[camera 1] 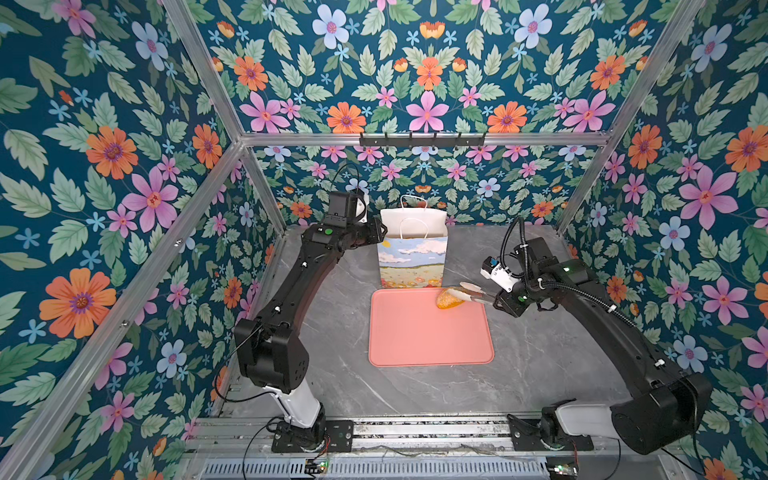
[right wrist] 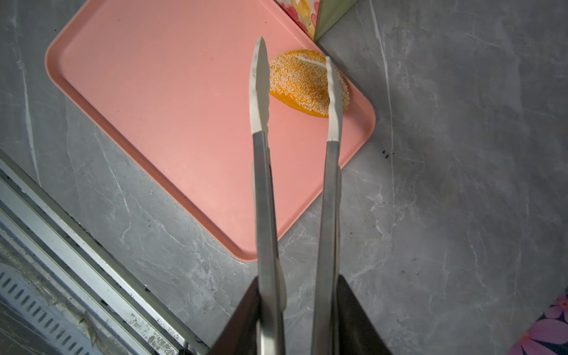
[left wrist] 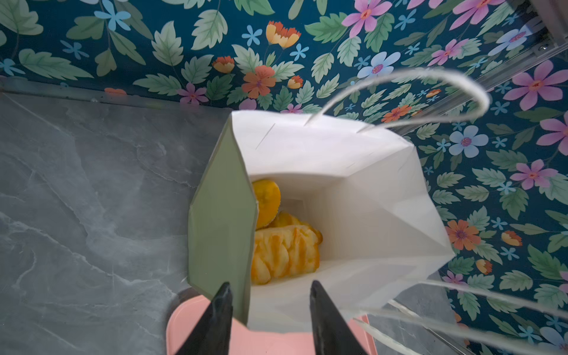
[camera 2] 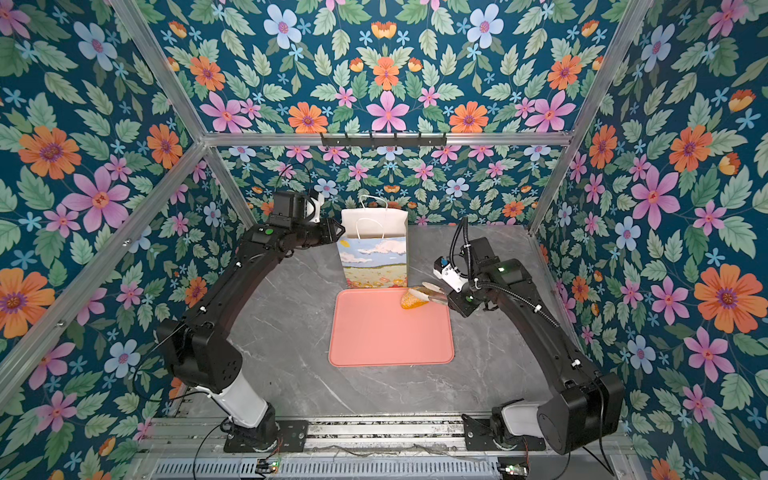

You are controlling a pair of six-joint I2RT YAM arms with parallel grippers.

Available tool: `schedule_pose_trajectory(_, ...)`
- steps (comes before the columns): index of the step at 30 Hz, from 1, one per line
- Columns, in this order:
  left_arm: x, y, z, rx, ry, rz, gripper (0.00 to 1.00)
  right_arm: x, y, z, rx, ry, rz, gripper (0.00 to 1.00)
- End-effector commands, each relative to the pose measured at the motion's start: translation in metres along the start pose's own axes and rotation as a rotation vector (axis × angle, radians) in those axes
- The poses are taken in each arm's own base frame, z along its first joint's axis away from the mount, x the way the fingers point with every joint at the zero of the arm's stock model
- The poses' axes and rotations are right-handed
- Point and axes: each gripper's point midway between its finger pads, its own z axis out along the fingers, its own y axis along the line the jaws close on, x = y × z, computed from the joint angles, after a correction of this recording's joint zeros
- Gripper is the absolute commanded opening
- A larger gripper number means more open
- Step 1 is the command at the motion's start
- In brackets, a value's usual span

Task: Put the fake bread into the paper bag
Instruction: 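Move the empty tongs down toward the sesame roll on the pink tray, then position the open tongs around the sesame roll on the tray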

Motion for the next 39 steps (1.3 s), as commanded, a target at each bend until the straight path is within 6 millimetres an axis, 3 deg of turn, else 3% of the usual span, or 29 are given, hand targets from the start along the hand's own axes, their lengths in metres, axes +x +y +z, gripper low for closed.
schedule_pose_trajectory(1, -0.008, -0.001, -0.005, -0.018, -0.008, 0.026, 0.43, -0.012, -0.008, -0.005, 0.012, -0.058, 0.008, 0.36)
schedule_pose_trajectory(9, -0.028, 0.001, -0.039, -0.107, -0.084, 0.069, 0.44, -0.019, -0.024, 0.003, 0.035, -0.08, 0.026, 0.36)
schedule_pose_trajectory(15, -0.018, 0.004, -0.067, -0.133, -0.129, 0.072, 0.44, -0.031, -0.034, 0.019, 0.021, -0.073, 0.054, 0.36)
schedule_pose_trajectory(22, -0.006, 0.005, -0.095, -0.143, -0.168, 0.081, 0.46, -0.02, -0.036, 0.037, 0.002, 0.009, 0.078, 0.35)
schedule_pose_trajectory(31, -0.003, 0.003, -0.097, -0.128, -0.178, 0.091, 0.46, 0.008, -0.034, 0.058, -0.028, 0.169, 0.141, 0.33)
schedule_pose_trajectory(39, 0.003, 0.007, -0.088, -0.121, -0.163, 0.08, 0.46, 0.012, -0.009, 0.045, -0.129, 0.156, 0.181, 0.33)
